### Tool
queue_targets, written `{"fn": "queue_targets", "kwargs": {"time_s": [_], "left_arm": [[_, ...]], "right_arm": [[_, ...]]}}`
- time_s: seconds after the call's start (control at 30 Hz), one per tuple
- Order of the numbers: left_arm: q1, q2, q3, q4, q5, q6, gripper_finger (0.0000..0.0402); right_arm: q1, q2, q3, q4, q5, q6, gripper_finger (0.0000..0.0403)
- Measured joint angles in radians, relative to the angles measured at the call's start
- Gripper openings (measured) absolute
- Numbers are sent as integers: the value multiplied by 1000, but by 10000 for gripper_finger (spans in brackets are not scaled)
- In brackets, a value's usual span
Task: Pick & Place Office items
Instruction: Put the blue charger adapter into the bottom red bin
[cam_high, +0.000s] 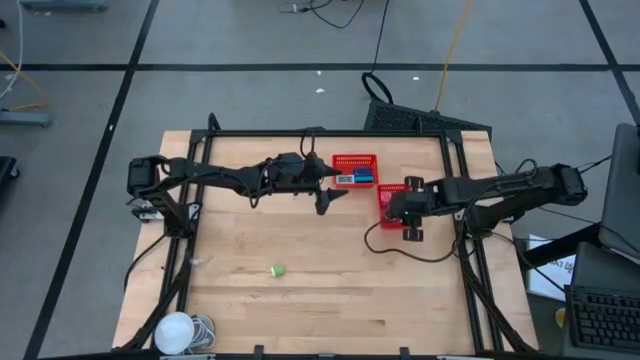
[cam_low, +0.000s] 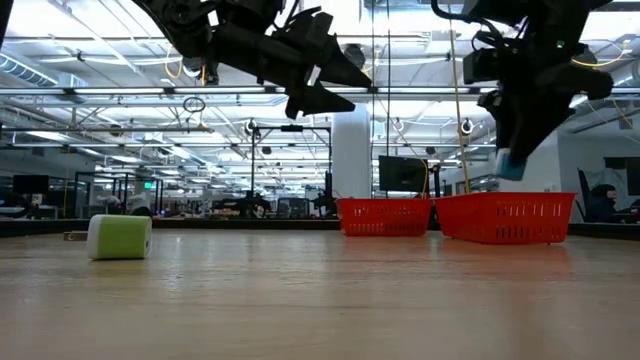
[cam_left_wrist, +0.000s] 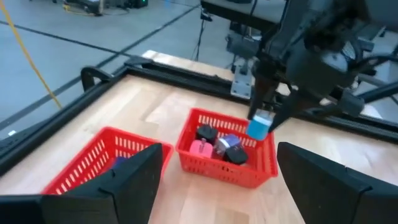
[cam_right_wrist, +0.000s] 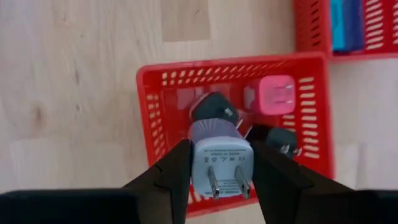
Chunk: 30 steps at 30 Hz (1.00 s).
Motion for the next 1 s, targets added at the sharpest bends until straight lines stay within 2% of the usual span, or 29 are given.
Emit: {"fn": "queue_targets", "kwargs": {"time_s": [0.33, 0.73, 1.0], "left_arm": [[0, 0, 0, 7, -3, -1, 319], [0, 0, 0, 8, -3, -1, 318], [0, 0, 0, 8, -3, -2, 316]], "right_arm": [[-1, 18, -45, 5, -51, 16, 129], [-34, 139, -79, 67, -54, -50, 129], [-72, 179, -79, 124, -156, -89, 129]]}}
